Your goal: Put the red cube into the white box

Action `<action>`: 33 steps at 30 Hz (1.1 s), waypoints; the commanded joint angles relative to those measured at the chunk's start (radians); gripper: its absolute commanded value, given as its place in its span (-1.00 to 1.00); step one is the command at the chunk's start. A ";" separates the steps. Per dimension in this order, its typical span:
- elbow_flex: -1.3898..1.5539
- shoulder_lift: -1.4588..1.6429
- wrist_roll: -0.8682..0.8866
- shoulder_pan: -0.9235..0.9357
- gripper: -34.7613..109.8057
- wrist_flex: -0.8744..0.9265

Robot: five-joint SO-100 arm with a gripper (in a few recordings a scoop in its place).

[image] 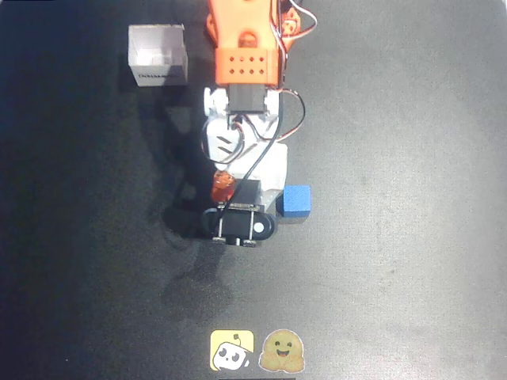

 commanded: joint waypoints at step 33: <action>0.166 -0.015 0.029 -0.015 -0.52 -0.204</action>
